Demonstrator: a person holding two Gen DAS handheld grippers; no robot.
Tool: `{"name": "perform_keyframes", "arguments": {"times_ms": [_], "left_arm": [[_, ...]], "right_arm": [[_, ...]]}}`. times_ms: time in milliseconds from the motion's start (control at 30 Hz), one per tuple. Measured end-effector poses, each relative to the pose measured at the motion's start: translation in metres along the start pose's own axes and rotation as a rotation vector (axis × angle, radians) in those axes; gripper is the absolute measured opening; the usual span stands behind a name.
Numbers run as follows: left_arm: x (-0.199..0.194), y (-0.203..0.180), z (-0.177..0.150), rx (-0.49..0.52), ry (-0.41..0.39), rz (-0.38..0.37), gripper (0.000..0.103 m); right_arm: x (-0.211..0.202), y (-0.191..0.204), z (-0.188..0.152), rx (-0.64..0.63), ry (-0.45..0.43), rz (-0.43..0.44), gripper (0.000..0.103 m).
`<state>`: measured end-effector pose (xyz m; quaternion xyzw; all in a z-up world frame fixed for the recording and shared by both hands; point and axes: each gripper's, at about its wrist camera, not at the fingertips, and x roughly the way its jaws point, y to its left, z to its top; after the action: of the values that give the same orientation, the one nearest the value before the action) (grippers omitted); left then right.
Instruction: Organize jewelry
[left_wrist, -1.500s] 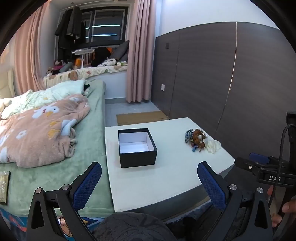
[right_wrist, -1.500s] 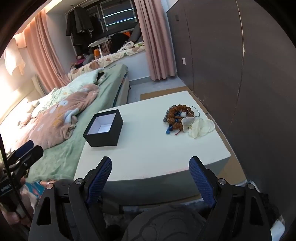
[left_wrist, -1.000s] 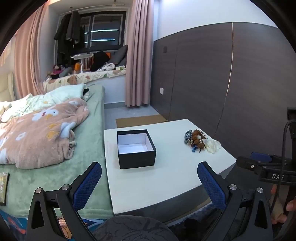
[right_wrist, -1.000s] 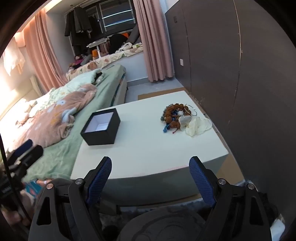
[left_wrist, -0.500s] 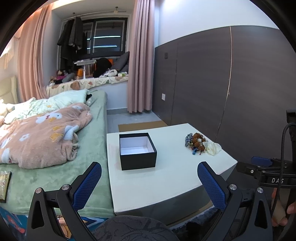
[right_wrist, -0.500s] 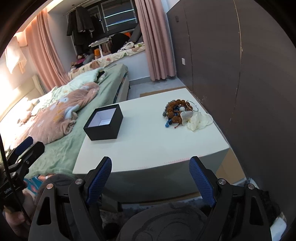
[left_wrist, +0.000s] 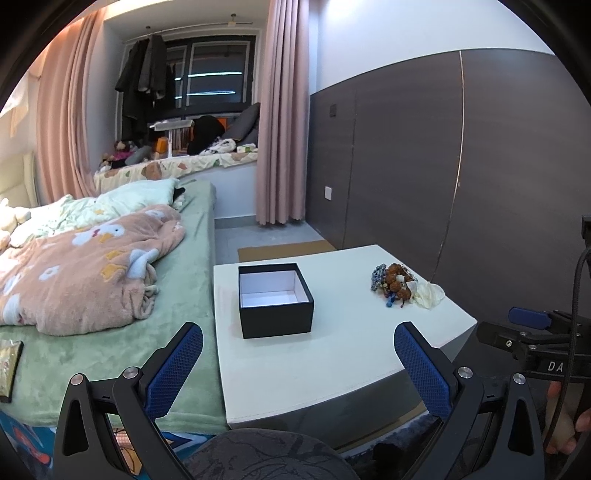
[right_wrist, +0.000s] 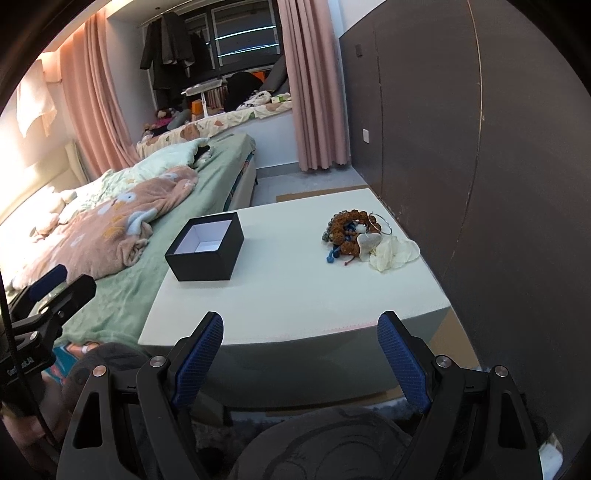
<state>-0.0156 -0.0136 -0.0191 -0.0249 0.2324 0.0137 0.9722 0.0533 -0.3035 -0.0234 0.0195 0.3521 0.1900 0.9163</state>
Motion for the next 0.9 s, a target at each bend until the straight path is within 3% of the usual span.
{"name": "perform_keyframes", "arguments": {"times_ms": [900], "left_arm": [[-0.008, 0.009, -0.004, -0.039, 0.000, -0.005, 0.103]], "right_arm": [[0.000, -0.006, 0.000, 0.026, 0.003, 0.001, 0.086]]}}
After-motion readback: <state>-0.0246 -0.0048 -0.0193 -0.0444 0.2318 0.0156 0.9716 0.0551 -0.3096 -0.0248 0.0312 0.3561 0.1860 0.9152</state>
